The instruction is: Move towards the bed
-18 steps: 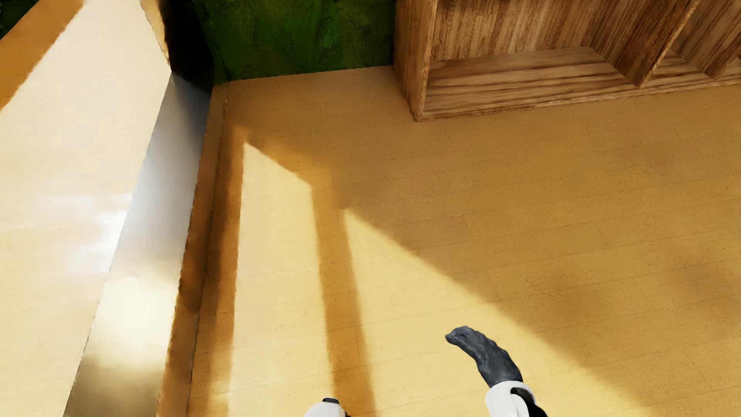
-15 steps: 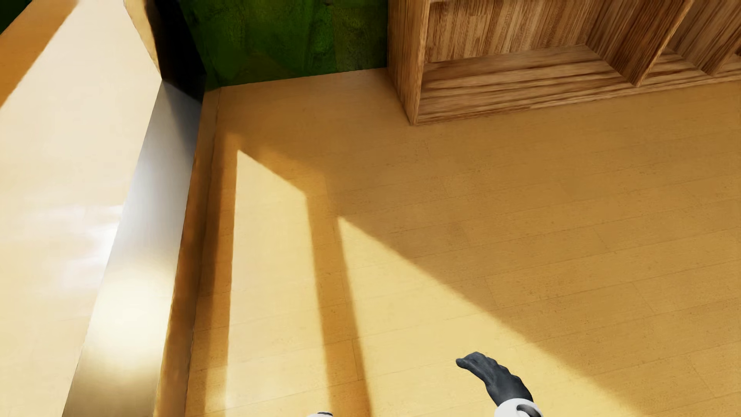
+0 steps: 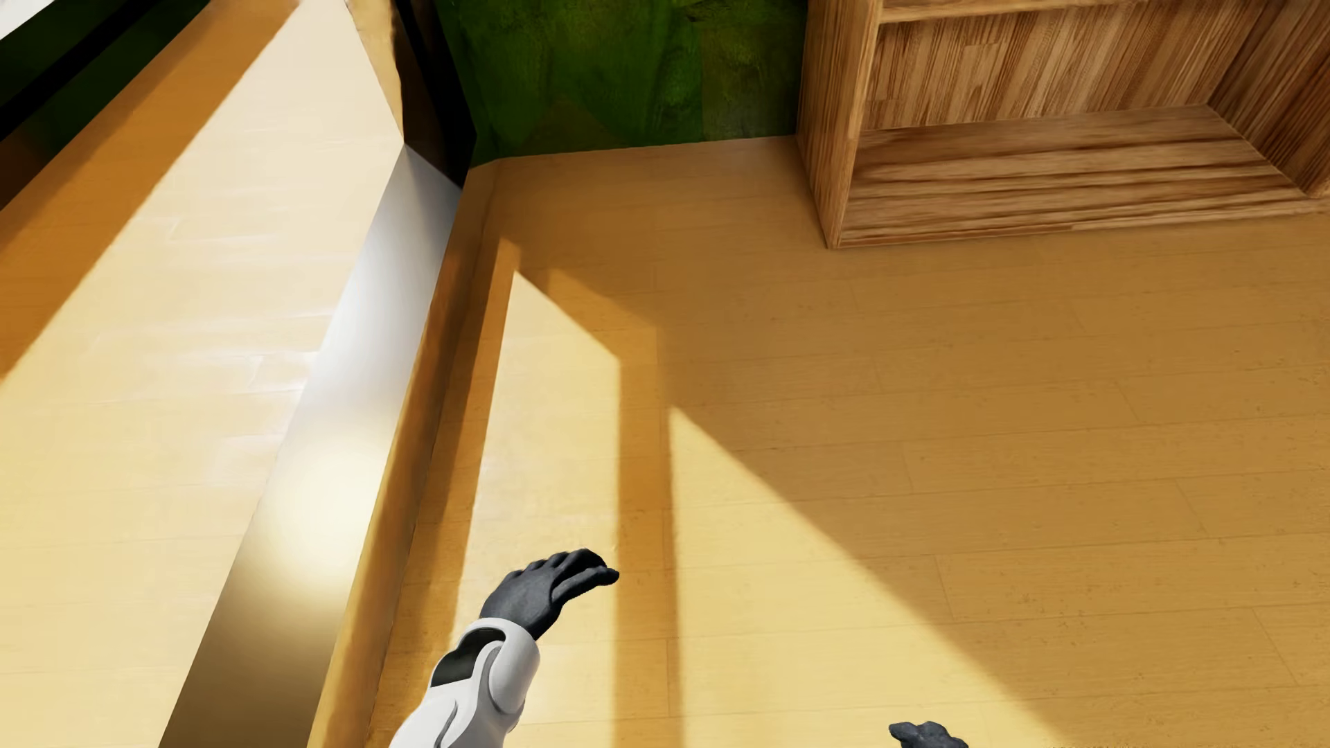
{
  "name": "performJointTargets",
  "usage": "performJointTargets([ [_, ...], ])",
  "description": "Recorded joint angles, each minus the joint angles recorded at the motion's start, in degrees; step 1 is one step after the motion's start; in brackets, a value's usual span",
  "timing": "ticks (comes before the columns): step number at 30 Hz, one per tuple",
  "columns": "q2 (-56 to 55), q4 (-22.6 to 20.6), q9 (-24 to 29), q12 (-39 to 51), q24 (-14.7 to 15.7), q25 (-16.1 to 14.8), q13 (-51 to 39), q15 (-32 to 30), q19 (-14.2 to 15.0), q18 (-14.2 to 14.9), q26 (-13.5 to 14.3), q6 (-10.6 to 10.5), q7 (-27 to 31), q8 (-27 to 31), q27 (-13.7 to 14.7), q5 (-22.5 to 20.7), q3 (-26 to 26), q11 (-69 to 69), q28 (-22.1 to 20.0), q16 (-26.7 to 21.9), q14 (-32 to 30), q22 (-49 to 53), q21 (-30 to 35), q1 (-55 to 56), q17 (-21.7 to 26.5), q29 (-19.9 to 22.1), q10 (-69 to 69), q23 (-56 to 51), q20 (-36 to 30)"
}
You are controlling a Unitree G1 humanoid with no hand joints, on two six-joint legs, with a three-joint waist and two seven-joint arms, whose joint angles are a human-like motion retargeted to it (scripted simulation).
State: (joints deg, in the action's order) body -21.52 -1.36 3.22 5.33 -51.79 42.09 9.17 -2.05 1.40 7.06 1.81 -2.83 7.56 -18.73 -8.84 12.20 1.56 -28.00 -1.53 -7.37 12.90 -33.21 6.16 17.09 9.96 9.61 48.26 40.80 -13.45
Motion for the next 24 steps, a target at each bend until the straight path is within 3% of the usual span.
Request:
performJointTargets([
  [1,-0.72,-1.5,-0.04,-1.57,-0.82,-1.38,-0.07,-0.16,-0.07,0.65,-2.77,-0.02,3.06,1.06,0.37,-0.53,-0.01,-1.26,1.1,2.07,0.6,-4.47,-0.61,-1.45,-0.58,1.02,0.74,-1.86,3.01],
  [3,-3.24,-4.75,0.21,-3.38,1.11,-2.61,-0.34,-0.38,-0.32,1.17,-9.61,0.37,9.61,3.83,1.31,-1.41,-0.18,-4.79,-1.3,5.83,0.83,-15.38,-0.96,-4.73,-1.32,2.09,-0.71,-5.92,9.09],
  [4,-4.84,-5.8,0.54,-3.61,0.48,-2.76,-0.35,-0.95,-0.62,0.01,-11.28,0.8,11.75,5.46,2.54,-1.99,-0.45,-6.09,-0.35,6.2,0.81,-21.56,-1.02,-5.99,-1.58,2.42,-2.57,-8.22,9.11],
  [6,-7.54,-4.09,1.41,-2.68,-5.42,-1.94,-0.58,-5.29,-0.44,-3.71,-9.51,1.99,7.67,8.84,5.83,-4.41,-1.57,-2.66,8.84,4.9,3.44,-32.81,-0.04,-5.52,-2.19,2.65,-6.98,-14.24,3.56],
  [7,-8.65,-2.46,1.72,-1.82,-8.31,-0.47,-0.91,-9.98,1.74,-4.2,-7.68,2.66,3.61,10.85,7.39,-6.29,-2.14,2.71,13.77,4.35,3.92,-36.67,0.92,-3.88,-2.4,2.36,-9.42,-17.03,0.8],
  [8,-9.8,-1.02,1.88,-0.88,-10.52,1.84,-1.15,-14.14,7.62,-4.04,-6.65,3.33,0.01,12.8,8.34,-8.48,-2.52,8.26,17.22,4.08,3.19,-39.12,2.03,-1.94,-2.56,1.5,-11.65,-19.3,-1.13],
  [9,-10.97,0.6,1.96,0.04,-12.49,4.46,-1.06,-13.46,12.55,-3.64,-6.43,3.98,-3.76,13.4,8.76,-10.56,-2.65,10.17,18.61,3.9,1.96,-40.21,3.18,0.0,-2.68,-0.01,-13.27,-21.09,-2.65],
  [10,-11.94,2.61,2.0,0.94,-14.64,6.5,-0.6,-8.28,12.42,-3.23,-6.63,4.51,-7.42,11.71,9.13,-10.47,-2.78,5.88,17.71,3.5,0.48,-40.12,4.23,1.48,-2.88,-1.88,-14.64,-22.32,-4.16],
  [11,-11.94,4.52,1.92,1.9,-17.34,7.33,0.27,-1.53,10.48,-2.7,-6.96,4.91,-10.63,7.69,9.54,-7.52,-3.11,-1.84,15.02,2.95,-1.27,-39.14,4.8,2.3,-3.0,-3.63,-16.21,-22.88,-6.1],
  [13,-7.55,7.28,1.2,4.14,-23.67,6.04,3.12,8.88,2.48,-1.26,-7.52,5.45,-16.14,-2.79,8.95,1.1,-4.09,-15.83,7.72,1.96,-5.33,-34.9,3.38,2.27,-2.66,-4.76,-20.59,-21.88,-10.69],
  [15,-1.5,9.61,0.0,5.81,-25.36,3.96,5.79,14.33,-1.45,0.64,-6.99,5.58,-21.36,-4.45,5.38,7.84,-5.06,-22.93,0.3,1.26,-9.2,-26.7,-0.7,1.18,-2.24,-1.55,-25.24,-18.53,-10.0],
  [17,3.45,12.82,-1.37,5.82,-23.62,1.18,5.99,18.94,-2.47,3.12,-5.05,5.72,-28.4,-6.55,-0.17,15.97,-5.0,-24.47,-7.52,0.69,-12.24,-14.77,-6.0,0.0,-2.14,2.46,-28.28,-12.84,-5.3],
  [18,5.89,15.04,-2.03,5.13,-21.68,0.78,5.22,21.36,-3.2,4.45,-4.26,5.88,-32.5,-11.72,-3.16,21.53,-4.54,-23.72,-11.47,0.07,-13.54,-8.36,-7.85,-0.37,-1.46,3.28,-28.93,-9.85,-2.13],
  [19,8.55,17.94,-2.65,4.24,-17.72,2.16,4.42,23.41,-4.47,5.66,-3.96,6.04,-36.92,-19.98,-5.75,26.69,-3.88,-22.26,-14.86,-0.29,-14.7,-2.77,-8.08,-0.87,-0.51,2.6,-29.29,-8.03,1.93],
  [20,10.7,21.76,-3.15,2.95,-11.46,4.69,3.57,24.34,-4.22,6.69,-3.9,6.06,-41.59,-28.09,-6.81,29.17,-3.31,-20.37,-17.43,-0.8,-15.16,1.61,-6.62,-1.91,0.35,0.69,-29.31,-7.69,6.49],
  [21,10.45,26.6,-3.36,0.93,-3.85,6.88,2.51,25.06,1.74,6.77,-4.0,5.69,-45.75,-30.32,-5.59,27.49,-3.26,-19.03,-18.94,-2.01,-13.85,4.89,-4.11,-3.48,0.81,-1.76,-28.37,-8.39,10.85],
  [22,7.3,32.06,-3.24,-2.04,3.81,7.74,1.12,27.24,6.09,4.89,-4.31,4.89,-48.0,-26.22,-2.49,22.39,-3.53,-19.02,-19.34,-4.03,-9.81,7.3,-1.18,-5.08,0.89,-4.56,-26.31,-9.25,14.42],
  [23,3.88,35.64,-2.9,-5.68,10.14,7.63,-0.36,29.32,5.39,-1.29,-4.85,3.95,-44.98,-20.79,1.25,16.11,-3.29,-19.62,-19.16,-6.03,-3.43,8.54,1.7,-5.18,1.1,-7.71,-22.73,-9.81,16.74],
  [24,1.63,34.26,-2.31,-9.21,13.97,7.78,-1.73,30.92,3.14,-7.07,-5.82,3.21,-33.6,-15.37,4.28,9.68,-2.39,-19.65,-18.87,-7.25,1.4,7.79,4.04,-2.16,1.63,-10.38,-16.88,-10.17,17.26],
])
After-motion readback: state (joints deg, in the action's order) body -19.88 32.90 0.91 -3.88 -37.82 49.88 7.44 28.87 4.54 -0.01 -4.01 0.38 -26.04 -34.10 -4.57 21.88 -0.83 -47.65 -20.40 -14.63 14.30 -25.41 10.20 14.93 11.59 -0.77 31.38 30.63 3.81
